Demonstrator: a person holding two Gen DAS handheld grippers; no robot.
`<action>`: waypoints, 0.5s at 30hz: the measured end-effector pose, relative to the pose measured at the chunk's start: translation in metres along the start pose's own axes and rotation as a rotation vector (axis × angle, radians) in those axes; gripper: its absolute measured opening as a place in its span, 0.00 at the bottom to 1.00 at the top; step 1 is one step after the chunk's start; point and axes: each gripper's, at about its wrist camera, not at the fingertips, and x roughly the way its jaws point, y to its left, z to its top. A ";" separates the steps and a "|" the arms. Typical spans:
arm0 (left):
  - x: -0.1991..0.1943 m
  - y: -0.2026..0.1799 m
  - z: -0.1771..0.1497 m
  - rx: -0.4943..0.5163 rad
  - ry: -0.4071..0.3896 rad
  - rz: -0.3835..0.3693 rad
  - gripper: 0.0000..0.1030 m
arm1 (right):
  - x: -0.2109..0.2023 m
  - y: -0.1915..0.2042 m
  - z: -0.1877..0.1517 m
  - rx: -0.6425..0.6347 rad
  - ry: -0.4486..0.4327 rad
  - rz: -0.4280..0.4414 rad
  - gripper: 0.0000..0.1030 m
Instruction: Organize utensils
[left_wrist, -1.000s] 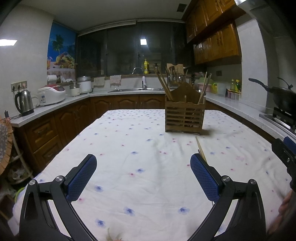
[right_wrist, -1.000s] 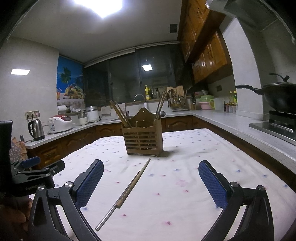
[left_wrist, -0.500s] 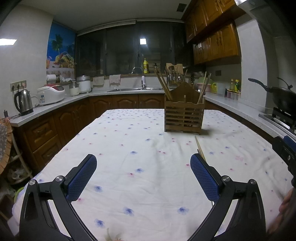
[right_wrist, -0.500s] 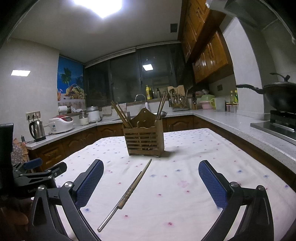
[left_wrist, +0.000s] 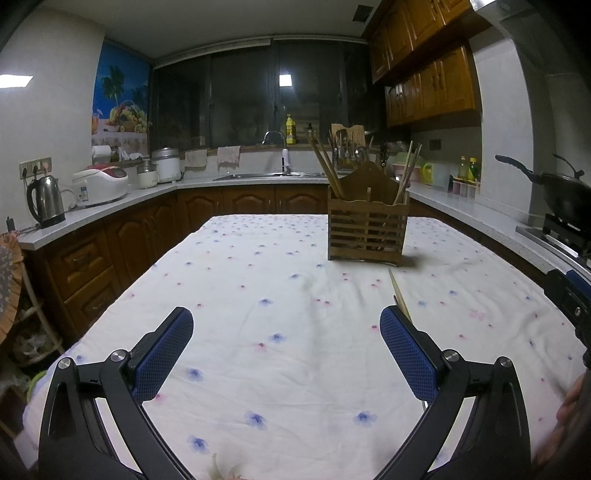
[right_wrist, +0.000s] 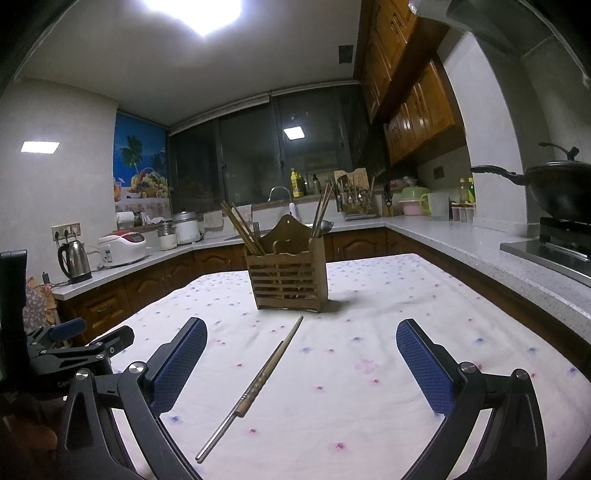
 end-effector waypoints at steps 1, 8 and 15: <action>0.000 0.000 0.000 0.001 0.001 -0.001 1.00 | 0.000 0.000 0.000 0.001 -0.001 0.001 1.00; 0.002 0.001 0.000 -0.004 0.007 -0.013 1.00 | 0.000 0.002 0.000 0.002 0.006 0.002 1.00; 0.005 0.001 0.002 -0.004 0.015 -0.025 1.00 | 0.002 0.006 0.002 0.007 0.025 -0.001 1.00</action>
